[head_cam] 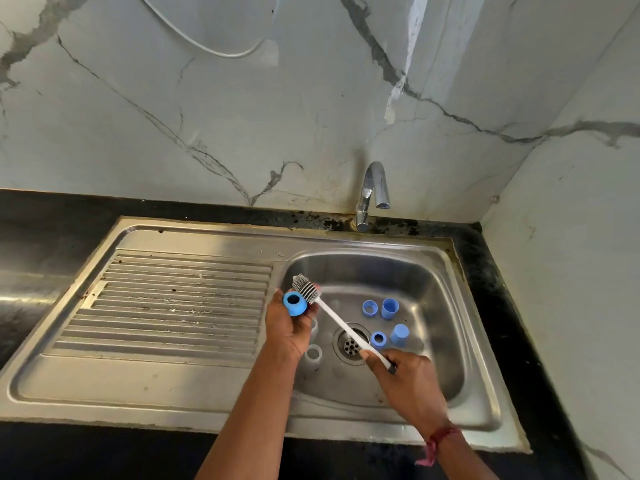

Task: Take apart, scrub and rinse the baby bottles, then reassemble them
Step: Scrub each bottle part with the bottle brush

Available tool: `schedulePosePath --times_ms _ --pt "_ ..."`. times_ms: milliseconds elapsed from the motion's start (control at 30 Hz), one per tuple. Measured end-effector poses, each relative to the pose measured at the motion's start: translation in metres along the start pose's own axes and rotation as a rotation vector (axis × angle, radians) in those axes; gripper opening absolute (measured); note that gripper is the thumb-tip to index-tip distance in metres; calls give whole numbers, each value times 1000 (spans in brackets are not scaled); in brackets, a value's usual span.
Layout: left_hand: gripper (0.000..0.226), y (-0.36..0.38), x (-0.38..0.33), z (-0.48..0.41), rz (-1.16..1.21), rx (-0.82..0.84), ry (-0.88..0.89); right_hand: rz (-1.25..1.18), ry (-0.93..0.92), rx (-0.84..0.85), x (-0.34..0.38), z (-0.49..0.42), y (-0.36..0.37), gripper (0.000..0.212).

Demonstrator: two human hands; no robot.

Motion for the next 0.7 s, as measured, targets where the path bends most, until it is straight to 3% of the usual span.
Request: schedulePosePath --times_ms 233,333,567,700 --pt "24 -5 23 23 -118 -5 -61 -92 151 -24 -16 -20 -4 63" --pt "5 -7 31 28 -179 -44 -71 -142 171 -66 -20 -27 -13 62" --pt "20 -9 55 17 -459 -83 -95 -205 220 -94 -38 -42 -24 56" --pt "41 -7 72 10 -596 -53 -150 -158 263 -74 -59 -49 -23 58"
Point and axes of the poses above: each hand's wrist, its own z-axis away from the middle knuckle, its own y-axis out of the palm, x = y × z, the point moved 7 cm from there along -z, towards the middle knuckle, and after that the axes turned 3 degrees about -z, right-handed, at the moved point
